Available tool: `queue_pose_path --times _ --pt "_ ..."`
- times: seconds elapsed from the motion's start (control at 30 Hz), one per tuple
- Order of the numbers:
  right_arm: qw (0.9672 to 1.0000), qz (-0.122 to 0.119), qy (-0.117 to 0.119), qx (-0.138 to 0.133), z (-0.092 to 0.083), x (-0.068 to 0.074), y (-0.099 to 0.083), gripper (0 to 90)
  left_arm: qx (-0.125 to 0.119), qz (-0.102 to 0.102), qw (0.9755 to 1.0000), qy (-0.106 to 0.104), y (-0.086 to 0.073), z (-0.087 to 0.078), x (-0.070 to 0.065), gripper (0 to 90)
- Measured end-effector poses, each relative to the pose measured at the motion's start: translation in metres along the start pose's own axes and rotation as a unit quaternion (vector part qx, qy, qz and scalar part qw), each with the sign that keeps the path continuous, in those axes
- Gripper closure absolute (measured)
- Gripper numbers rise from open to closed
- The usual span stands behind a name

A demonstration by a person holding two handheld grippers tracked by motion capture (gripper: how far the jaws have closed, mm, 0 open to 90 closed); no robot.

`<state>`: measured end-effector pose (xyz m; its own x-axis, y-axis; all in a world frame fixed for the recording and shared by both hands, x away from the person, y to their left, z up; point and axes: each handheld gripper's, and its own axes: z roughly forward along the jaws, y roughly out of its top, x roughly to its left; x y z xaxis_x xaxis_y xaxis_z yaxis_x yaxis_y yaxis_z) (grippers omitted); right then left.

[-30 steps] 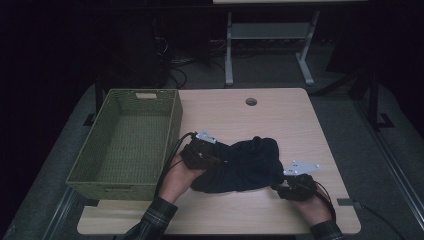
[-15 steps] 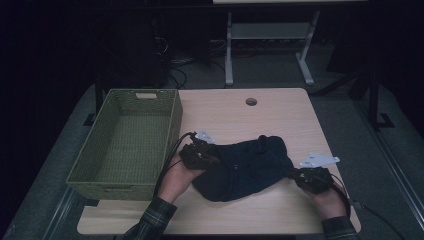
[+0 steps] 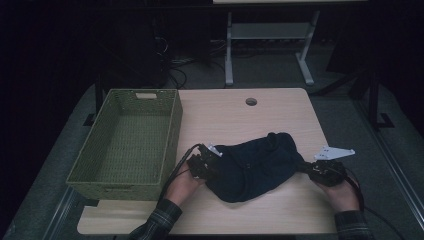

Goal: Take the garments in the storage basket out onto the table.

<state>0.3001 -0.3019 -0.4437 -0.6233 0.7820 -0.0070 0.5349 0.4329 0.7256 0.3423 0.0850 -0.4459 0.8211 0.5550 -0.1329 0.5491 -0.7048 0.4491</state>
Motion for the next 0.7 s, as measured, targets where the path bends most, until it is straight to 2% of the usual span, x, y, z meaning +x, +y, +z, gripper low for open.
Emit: queue_pose_path --times 0.33,0.47,0.5,0.53,0.7 --pt "0.9999 0.003 -0.011 0.007 0.011 -0.017 0.021 79.1 0.009 0.013 0.9993 -0.033 -0.008 -0.002 -0.016 90.0" --pt "0.9998 0.003 -0.009 0.014 0.023 -0.023 0.032 78.9 0.005 0.012 0.9987 -0.049 -0.014 -0.002 -0.023 90.0" --pt "0.9999 -0.003 -0.009 0.011 0.025 -0.025 0.034 78.8 0.005 0.012 0.9986 -0.052 -0.015 -0.002 -0.025 90.0" --pt "0.9999 0.005 -0.008 0.011 0.028 -0.025 0.037 78.8 0.004 0.012 0.9985 -0.053 -0.017 -0.003 -0.026 90.0" --pt "0.9997 -0.004 0.001 0.023 0.045 -0.028 0.051 78.6 0.001 0.009 0.9980 -0.063 -0.024 -0.005 -0.033 90.0"
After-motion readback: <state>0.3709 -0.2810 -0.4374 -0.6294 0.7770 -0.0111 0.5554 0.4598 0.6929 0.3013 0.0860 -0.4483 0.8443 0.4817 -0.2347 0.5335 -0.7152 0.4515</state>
